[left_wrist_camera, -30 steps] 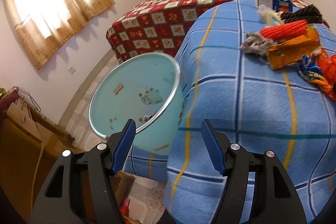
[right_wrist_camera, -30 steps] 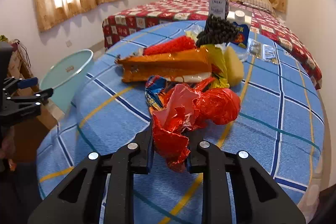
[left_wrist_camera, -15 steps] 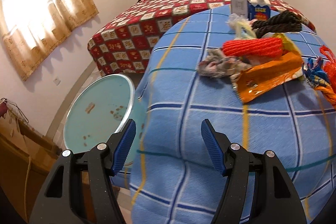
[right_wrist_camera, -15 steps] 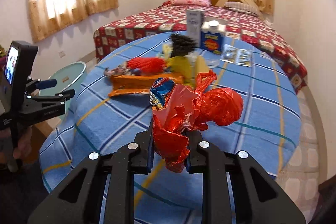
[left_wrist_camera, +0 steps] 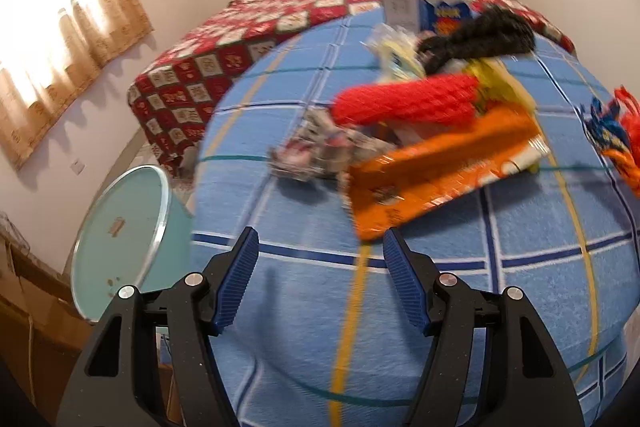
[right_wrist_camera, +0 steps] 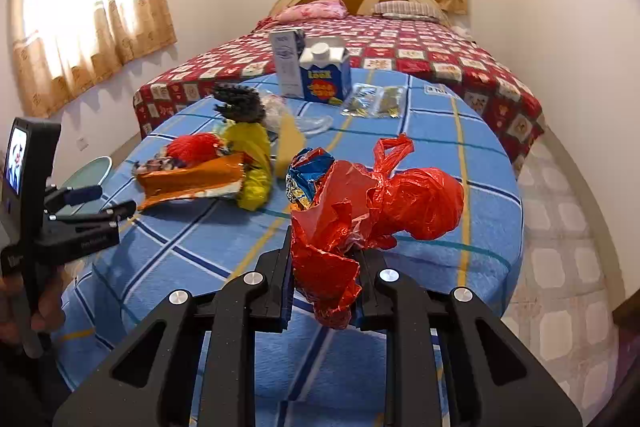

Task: Collect trash
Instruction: 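Grasp the orange wrapper strip with the left tool while the right tool holds the red bag, then carry the orange strip and red bag in both tools over the bin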

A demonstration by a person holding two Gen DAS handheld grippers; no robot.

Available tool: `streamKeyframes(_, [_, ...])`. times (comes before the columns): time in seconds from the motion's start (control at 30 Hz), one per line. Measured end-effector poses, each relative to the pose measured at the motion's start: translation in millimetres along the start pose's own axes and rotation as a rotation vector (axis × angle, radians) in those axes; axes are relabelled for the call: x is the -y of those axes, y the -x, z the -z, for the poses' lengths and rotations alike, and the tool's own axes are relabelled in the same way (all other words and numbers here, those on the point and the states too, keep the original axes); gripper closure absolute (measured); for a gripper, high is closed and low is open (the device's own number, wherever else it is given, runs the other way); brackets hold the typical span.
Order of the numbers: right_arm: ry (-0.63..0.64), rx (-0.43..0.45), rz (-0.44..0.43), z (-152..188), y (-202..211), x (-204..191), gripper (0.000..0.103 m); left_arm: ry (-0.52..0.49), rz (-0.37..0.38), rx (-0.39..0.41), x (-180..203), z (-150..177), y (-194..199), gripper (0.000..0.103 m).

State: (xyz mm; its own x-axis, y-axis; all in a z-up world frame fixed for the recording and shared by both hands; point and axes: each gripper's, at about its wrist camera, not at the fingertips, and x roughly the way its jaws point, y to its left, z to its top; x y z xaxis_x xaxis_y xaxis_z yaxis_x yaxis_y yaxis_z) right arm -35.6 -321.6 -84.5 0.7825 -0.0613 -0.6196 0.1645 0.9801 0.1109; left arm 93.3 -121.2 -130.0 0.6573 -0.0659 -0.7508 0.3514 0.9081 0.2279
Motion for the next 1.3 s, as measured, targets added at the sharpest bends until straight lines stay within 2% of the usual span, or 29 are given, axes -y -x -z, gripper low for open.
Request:
streamKeyframes(0.3, [-0.020,0.003,-0.023,4.4,-8.6,6.3,0.081,-0.075,0.007,-0.011,28.8,-13.3,-16.2,0.040])
streamKeyframes(0.33, [-0.019,0.004,-0.024,4.9,-8.4,6.2,0.080,-0.080,0.009,-0.013,31.2,-13.9,-18.1,0.044])
streamKeyframes(0.4, [-0.017,0.011,-0.040,4.4,-6.9,5.7,0.081,-0.091,0.022,-0.018,35.3,-13.7,-20.6,0.063])
streamKeyframes(0.43, [-0.016,0.016,-0.044,4.2,-5.8,6.1,0.080,-0.097,0.027,-0.014,36.9,-13.5,-20.2,0.068])
streamKeyframes(0.5, [-0.008,0.031,-0.063,3.5,-2.2,5.0,0.081,-0.106,0.035,-0.015,39.6,-13.2,-20.4,0.090])
streamKeyframes(0.6, [0.000,0.044,-0.066,4.0,0.2,3.8,0.081,-0.103,0.033,-0.011,37.0,-11.8,-18.7,0.098])
streamKeyframes(0.83, [0.018,0.048,-0.100,3.0,-3.0,-4.4,0.080,-0.090,0.028,0.023,21.0,-10.0,-1.9,0.099])
streamKeyframes(0.93, [0.056,0.027,-0.145,3.3,-11.0,-18.5,0.074,-0.089,0.025,0.036,14.2,-7.2,6.1,0.099])
streamKeyframes(1.0, [0.070,0.036,-0.136,3.0,-14.4,-26.0,0.053,-0.089,0.014,0.045,8.7,-3.8,11.8,0.099])
streamKeyframes(1.03, [0.069,0.034,-0.151,2.5,-16.7,-28.4,0.033,-0.088,0.013,0.045,6.0,-3.8,12.6,0.099])
streamKeyframes(1.07, [0.066,0.037,-0.161,2.7,-16.7,-29.4,0.029,-0.087,0.012,0.044,3.9,-2.4,14.9,0.099])
streamKeyframes(1.3, [0.029,0.061,-0.131,1.5,2.0,-16.4,0.029,-0.085,-0.002,0.050,-12.2,8.4,35.1,0.099])
